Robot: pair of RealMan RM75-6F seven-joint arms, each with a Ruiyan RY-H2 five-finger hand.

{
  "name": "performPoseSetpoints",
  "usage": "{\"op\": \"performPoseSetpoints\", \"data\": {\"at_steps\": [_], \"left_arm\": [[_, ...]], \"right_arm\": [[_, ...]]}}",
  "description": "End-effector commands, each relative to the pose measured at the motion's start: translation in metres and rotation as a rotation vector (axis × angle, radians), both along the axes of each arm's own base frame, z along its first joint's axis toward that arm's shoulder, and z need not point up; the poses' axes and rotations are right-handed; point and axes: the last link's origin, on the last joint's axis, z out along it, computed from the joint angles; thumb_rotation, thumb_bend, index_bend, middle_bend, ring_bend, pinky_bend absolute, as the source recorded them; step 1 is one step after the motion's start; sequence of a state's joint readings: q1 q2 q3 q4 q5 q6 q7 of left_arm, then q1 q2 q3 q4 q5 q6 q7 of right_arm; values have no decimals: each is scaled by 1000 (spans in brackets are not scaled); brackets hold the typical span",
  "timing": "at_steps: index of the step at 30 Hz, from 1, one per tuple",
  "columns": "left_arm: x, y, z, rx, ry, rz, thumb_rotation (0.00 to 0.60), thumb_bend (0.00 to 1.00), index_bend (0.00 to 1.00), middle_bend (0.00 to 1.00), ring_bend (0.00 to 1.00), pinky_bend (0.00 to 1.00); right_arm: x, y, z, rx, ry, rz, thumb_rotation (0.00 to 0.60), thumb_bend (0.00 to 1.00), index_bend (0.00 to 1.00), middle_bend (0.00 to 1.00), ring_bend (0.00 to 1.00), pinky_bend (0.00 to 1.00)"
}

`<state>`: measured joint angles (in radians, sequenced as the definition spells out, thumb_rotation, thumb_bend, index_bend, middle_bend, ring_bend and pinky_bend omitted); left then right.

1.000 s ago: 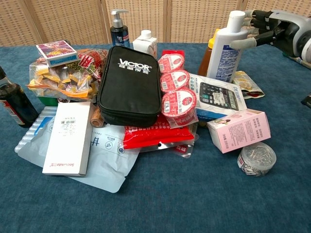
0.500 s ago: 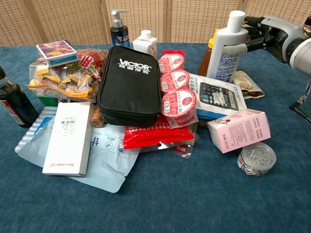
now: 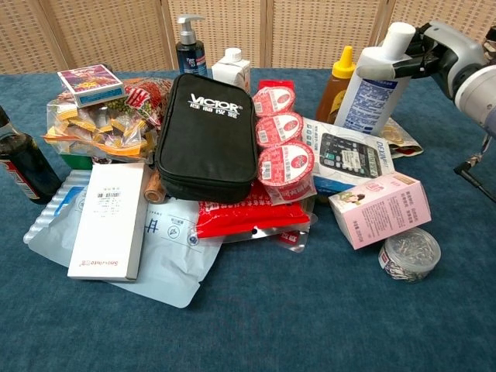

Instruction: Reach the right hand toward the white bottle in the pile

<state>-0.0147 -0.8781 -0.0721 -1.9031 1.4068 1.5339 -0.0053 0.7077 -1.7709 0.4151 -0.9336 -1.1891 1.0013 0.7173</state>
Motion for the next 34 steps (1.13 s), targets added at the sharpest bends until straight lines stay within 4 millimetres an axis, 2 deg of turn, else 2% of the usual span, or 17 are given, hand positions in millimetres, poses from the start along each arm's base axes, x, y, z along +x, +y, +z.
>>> {"op": "performPoseSetpoints", "data": {"at_steps": [1,10,20,26,34], "left_arm": [[0,0,0,-2,-2,-2,600,0,0,0,0,0],[1,-2,2,-14,-20,-18,600,0,0,0,0,0],[2,-4,4,-33,-44,-35,600,0,0,0,0,0],[3,-4,3,-40,-50,-47,600,0,0,0,0,0],[4,-4,2,-46,-50,-48,600,0,0,0,0,0]], "right_arm": [[1,-1,12,-26,1,8,600,15,717,944,804,762],[24,0,74,-153,50,67,600,17,719,943,804,762],[73,10,146,-265,90,116,600,17,720,943,804,761],[97,16,170,-296,99,138,600,19,720,944,804,762],[105,20,176,-300,112,139,600,19,722,943,804,762]]}}
